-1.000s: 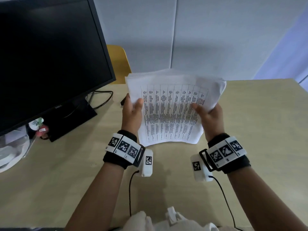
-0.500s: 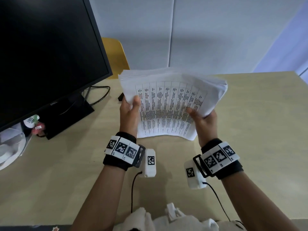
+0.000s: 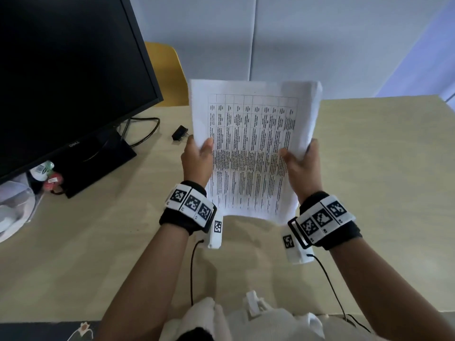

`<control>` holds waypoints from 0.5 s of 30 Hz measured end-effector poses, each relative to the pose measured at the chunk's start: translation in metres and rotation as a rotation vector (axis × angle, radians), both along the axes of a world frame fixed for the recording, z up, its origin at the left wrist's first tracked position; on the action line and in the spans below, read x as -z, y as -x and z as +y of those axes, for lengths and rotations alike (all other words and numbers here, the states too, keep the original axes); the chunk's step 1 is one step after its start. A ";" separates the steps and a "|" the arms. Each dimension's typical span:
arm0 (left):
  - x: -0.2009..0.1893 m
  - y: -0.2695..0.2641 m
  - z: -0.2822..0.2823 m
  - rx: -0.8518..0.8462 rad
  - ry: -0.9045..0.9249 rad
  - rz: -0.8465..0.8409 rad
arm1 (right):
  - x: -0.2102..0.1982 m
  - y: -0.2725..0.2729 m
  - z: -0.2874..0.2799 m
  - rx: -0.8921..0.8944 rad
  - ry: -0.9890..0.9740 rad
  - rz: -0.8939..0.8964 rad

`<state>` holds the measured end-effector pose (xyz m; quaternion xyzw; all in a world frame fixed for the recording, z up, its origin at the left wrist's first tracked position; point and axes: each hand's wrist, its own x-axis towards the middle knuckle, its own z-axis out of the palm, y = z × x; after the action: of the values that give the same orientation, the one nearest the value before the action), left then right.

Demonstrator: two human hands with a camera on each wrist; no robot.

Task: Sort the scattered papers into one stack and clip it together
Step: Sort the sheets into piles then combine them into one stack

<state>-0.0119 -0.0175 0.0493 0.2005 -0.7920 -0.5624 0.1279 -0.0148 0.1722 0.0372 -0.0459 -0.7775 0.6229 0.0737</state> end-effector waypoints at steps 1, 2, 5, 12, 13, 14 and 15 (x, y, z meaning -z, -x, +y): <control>0.003 0.002 0.001 0.001 -0.005 -0.048 | 0.001 0.002 0.000 -0.018 -0.036 -0.021; 0.009 0.004 0.001 -0.001 -0.008 -0.100 | 0.003 0.005 0.001 -0.044 -0.075 -0.048; 0.035 0.005 0.000 -0.006 -0.011 -0.275 | 0.016 0.009 0.002 -0.114 -0.255 -0.143; 0.076 -0.001 0.003 0.011 -0.018 -0.595 | 0.050 0.002 0.002 -0.191 -0.451 -0.429; 0.079 -0.001 0.002 0.013 -0.007 -0.630 | 0.053 0.002 0.002 -0.202 -0.468 -0.464; 0.081 -0.001 0.002 0.015 0.008 -0.660 | 0.055 0.002 0.003 -0.207 -0.485 -0.492; 0.082 -0.001 0.001 0.020 0.029 -0.685 | 0.057 0.002 0.003 -0.209 -0.503 -0.512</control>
<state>-0.0106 -0.0161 -0.0331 0.3682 -0.7986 -0.4524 -0.1481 -0.0170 0.1753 -0.0194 -0.1011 -0.8998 0.3851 -0.1783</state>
